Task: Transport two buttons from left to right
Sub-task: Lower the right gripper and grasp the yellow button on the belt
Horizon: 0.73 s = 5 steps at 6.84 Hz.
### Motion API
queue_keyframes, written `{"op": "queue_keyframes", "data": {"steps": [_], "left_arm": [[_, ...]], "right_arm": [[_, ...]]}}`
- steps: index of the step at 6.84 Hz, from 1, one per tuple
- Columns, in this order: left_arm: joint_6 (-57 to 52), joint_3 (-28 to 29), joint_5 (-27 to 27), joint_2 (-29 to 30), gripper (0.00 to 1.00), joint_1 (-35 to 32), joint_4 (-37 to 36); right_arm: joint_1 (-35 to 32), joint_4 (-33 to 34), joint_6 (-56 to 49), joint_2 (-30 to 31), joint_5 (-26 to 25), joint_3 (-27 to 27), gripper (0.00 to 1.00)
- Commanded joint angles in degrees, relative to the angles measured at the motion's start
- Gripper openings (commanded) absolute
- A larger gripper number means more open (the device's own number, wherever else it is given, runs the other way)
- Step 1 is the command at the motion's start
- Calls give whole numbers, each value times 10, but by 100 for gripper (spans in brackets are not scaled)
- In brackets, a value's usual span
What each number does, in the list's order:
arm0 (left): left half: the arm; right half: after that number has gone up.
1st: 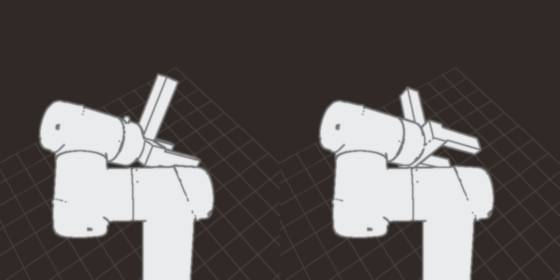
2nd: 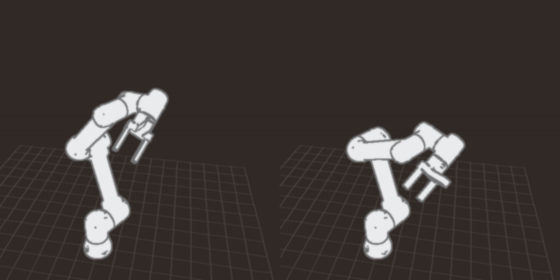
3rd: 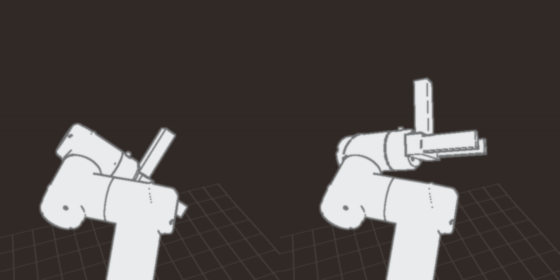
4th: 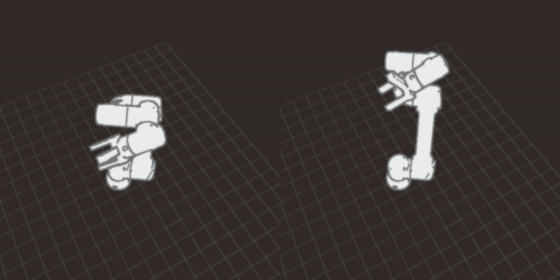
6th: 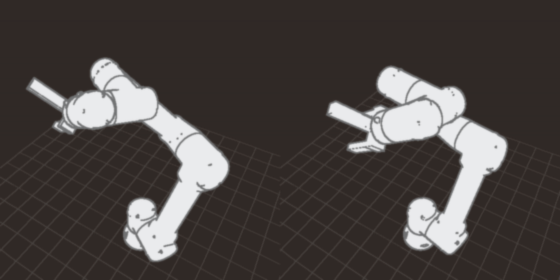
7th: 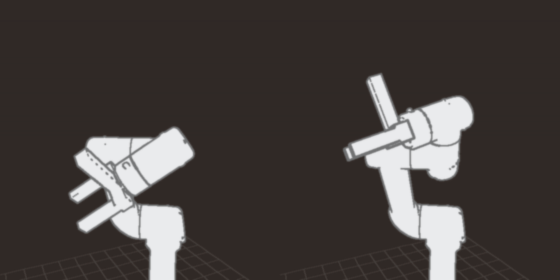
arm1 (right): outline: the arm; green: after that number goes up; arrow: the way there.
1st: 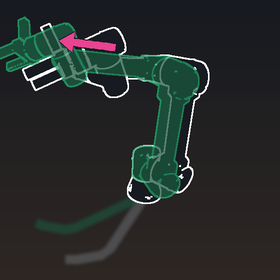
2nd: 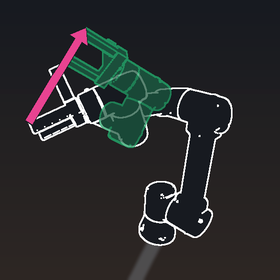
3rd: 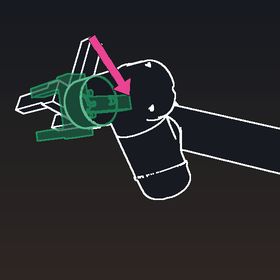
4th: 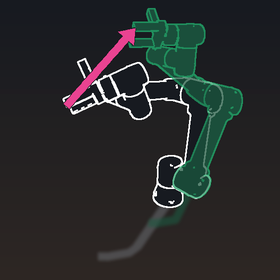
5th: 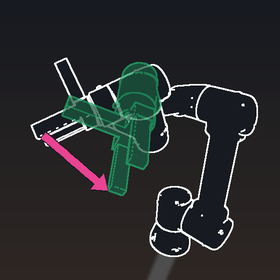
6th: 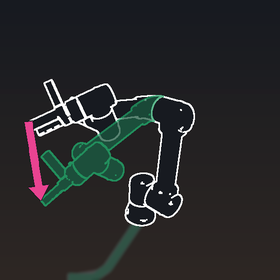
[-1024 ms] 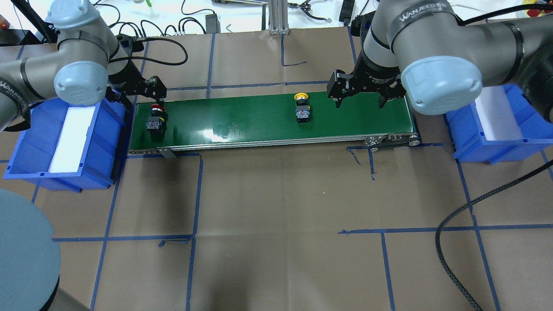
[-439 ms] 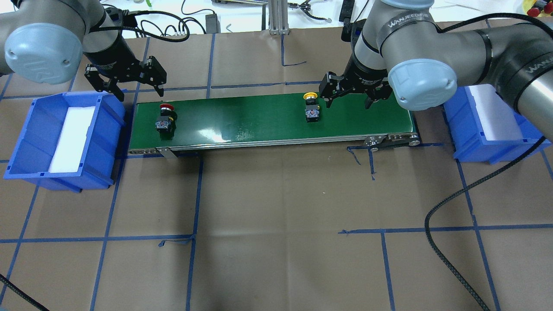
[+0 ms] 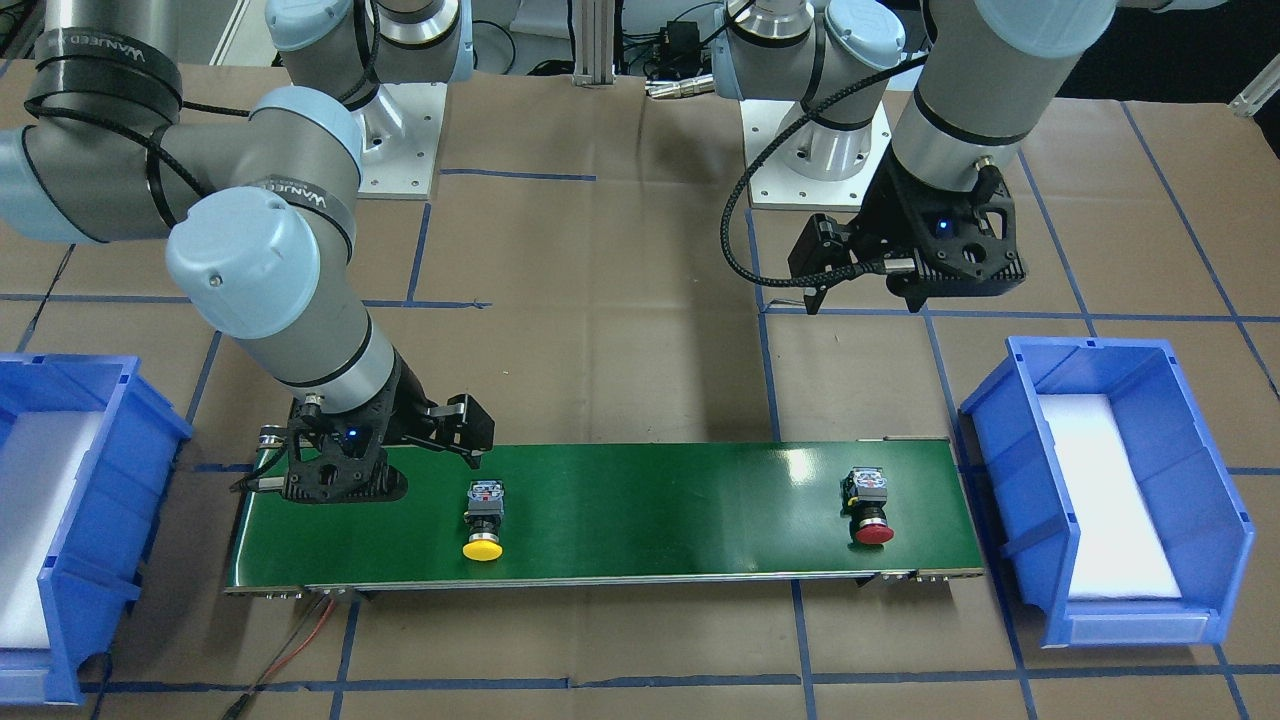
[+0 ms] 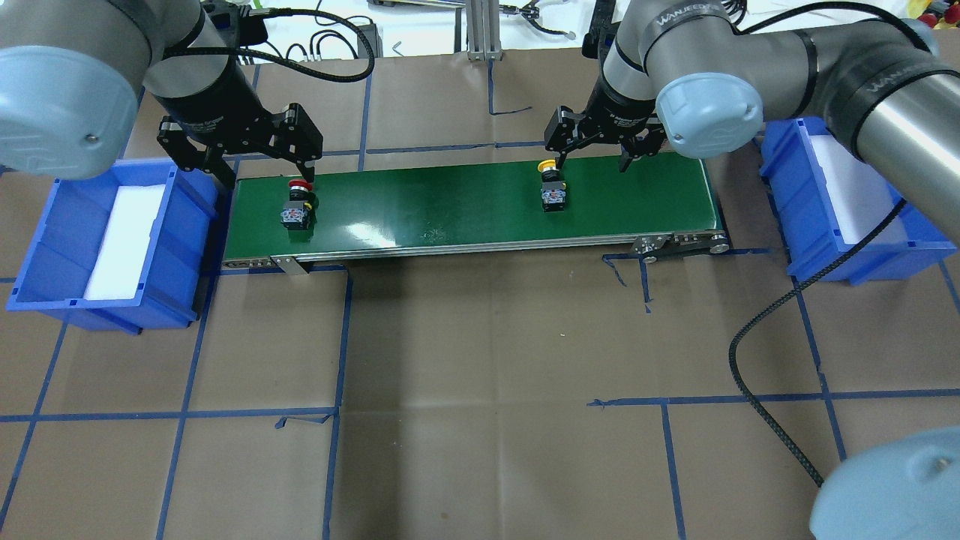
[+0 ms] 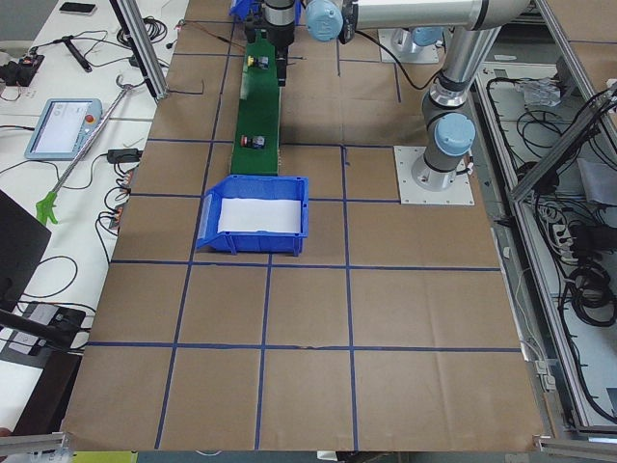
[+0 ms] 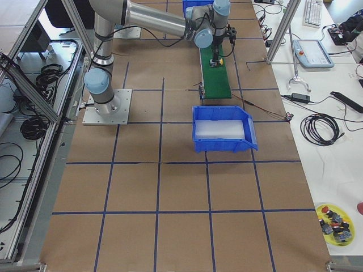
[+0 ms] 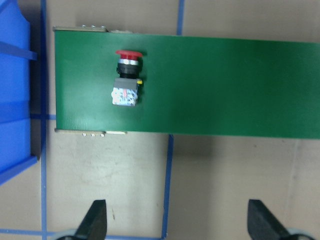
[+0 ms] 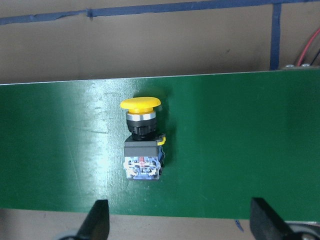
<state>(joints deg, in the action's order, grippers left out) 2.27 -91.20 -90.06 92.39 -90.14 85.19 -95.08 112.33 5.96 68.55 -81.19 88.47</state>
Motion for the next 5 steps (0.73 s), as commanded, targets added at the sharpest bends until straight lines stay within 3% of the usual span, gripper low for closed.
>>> {"op": "queue_keyframes", "data": {"steps": [1,5], "left_arm": [[-48,-11,-4,-12,99,3,3],[-98,-9,-1,-13,99,31,2]], "right_arm": [[0,-1,-2,-18,-7,0,100],[0,27,-1,-58,-8,4,100]]}}
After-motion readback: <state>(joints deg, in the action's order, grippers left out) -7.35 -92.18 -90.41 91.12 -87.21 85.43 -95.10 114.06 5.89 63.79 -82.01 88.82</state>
